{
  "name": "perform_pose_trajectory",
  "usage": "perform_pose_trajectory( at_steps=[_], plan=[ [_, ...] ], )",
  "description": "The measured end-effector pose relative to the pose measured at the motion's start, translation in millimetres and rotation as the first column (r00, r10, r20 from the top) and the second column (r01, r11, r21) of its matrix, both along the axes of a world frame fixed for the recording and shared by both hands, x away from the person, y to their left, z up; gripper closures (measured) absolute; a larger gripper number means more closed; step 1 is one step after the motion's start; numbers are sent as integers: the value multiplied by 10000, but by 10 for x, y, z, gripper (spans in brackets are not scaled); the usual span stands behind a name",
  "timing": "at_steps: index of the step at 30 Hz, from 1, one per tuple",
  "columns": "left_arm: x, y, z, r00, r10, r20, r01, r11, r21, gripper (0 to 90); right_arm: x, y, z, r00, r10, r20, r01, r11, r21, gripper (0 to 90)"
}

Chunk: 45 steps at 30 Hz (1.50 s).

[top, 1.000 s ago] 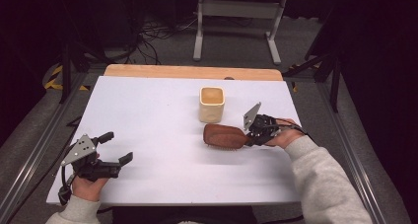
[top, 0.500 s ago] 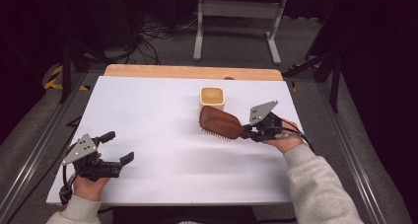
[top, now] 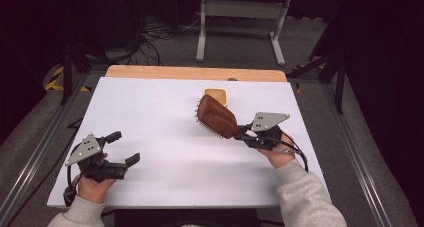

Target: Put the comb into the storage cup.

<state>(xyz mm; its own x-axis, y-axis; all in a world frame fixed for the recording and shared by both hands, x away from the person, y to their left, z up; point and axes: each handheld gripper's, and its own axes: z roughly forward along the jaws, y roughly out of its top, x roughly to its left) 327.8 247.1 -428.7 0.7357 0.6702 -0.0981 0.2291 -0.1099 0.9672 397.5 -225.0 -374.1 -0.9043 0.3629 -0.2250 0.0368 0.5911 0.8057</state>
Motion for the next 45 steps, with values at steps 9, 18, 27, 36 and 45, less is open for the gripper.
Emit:
perform_pose_trajectory(
  at_steps=[9, 18, 27, 36, 45],
  plan=[
    [42, -71, 67, 9998, -143, -108, 142, 9997, -178, 13, -175, 110, -137, 9979, -638, 150, 614, 9903, 1249, 725],
    [136, -291, 174, 9982, -509, -321, 510, 9987, 0, 12, -293, 193, -312, 9935, -1113, 226, 1058, 9792, 1734, 725],
    [246, -660, 373, 9927, -1189, -222, 1193, 9926, 211, 11, -303, 200, -340, 9917, -1263, 257, 1199, 9770, 1763, 725],
    [320, -1047, 590, 9807, -1953, -36, 1953, 9805, 240, 8, -317, 225, -358, 9893, -1401, 395, 1316, 9768, 1692, 725],
    [404, -1347, 733, 9707, -2397, -189, 2402, 9703, 281, 5, -328, 215, -373, 9862, -1575, 505, 1472, 9751, 1661, 724]
  ],
)
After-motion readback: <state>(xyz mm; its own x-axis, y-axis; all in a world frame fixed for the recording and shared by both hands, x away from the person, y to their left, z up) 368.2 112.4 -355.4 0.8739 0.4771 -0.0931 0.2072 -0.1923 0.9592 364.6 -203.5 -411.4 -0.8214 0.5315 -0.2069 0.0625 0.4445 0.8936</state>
